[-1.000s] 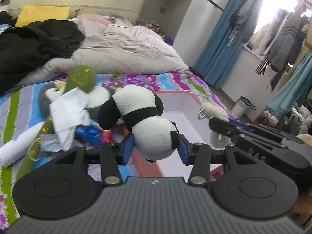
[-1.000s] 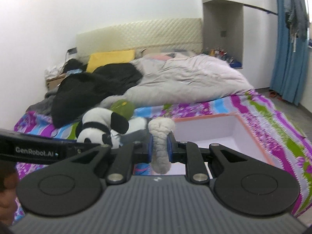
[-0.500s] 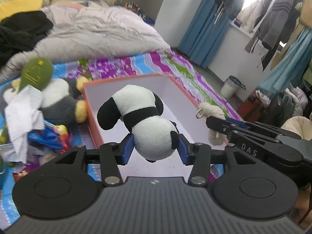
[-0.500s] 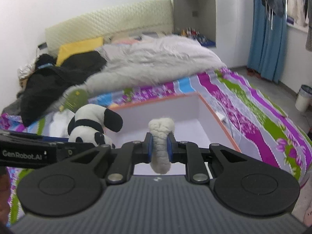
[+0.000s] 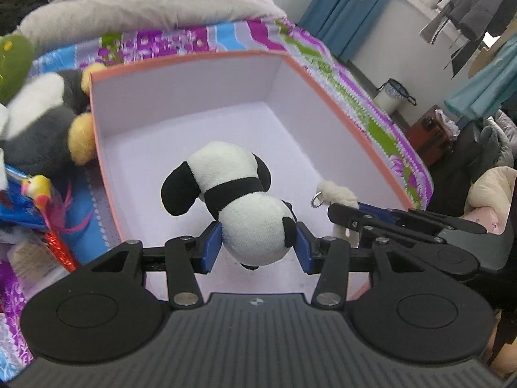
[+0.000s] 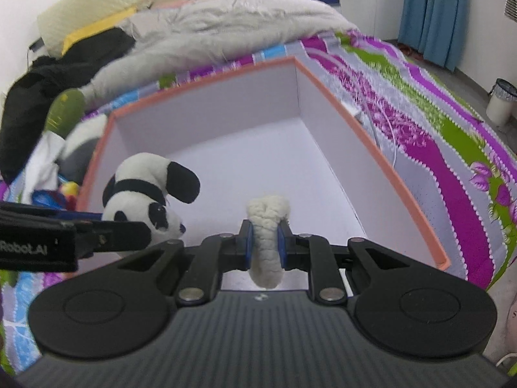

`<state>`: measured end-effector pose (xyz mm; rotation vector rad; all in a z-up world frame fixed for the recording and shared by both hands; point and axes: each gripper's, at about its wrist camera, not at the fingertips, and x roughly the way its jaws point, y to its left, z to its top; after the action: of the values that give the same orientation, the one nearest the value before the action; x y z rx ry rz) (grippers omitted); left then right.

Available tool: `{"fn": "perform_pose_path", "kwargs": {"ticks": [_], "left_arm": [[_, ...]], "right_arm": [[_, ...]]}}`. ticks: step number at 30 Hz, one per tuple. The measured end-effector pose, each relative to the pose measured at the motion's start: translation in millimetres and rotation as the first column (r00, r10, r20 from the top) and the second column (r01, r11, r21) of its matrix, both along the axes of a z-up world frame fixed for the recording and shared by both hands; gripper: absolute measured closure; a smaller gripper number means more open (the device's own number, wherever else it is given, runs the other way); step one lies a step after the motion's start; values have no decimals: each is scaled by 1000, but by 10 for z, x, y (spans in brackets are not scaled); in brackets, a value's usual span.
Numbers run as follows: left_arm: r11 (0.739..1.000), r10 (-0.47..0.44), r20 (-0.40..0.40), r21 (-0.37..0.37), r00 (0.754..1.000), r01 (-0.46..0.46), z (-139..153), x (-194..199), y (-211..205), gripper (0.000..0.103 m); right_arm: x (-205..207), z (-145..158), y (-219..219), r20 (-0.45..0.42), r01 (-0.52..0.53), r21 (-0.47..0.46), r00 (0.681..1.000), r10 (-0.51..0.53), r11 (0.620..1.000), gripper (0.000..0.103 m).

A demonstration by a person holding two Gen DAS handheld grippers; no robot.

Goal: Organize soft objects
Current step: 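Open both tools to drop the panda and ring into the box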

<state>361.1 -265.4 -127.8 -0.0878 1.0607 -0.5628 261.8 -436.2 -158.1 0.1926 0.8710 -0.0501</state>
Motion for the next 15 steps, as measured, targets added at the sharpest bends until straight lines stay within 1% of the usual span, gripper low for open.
{"fn": "perform_pose_path", "kwargs": {"ticks": [3,5,6,7,8,10,15], "left_arm": [[1000,-7,-16,17,1000,7,-122,57,-86,49],[1000,-5,-26,23,1000,6,-175,89,-116,48],[1000,-5,-25,27,1000,6,-187,94,-124,46],[999,0,-15,38,1000,1,-197,99,-135,43],[998,5,-8,55,1000,-5,-202,109,-143,42],[998,0,-1,63,1000,0,-190,105,-136,42],[998,15,29,54,999,-17,-64,62,-55,42]], "right_arm": [[46,-92,-16,-14,-9,5,1000,9,1000,83],[83,-128,-25,-21,-6,12,1000,6,1000,79],[92,-142,-36,-24,-3,21,1000,3,1000,78],[114,-156,-50,-27,1,29,1000,0,1000,75],[125,-167,-60,-30,4,38,1000,-3,999,68],[142,-161,-70,-25,5,46,1000,-4,999,65],[84,-47,-41,5,-2,49,1000,2,999,65]]}}
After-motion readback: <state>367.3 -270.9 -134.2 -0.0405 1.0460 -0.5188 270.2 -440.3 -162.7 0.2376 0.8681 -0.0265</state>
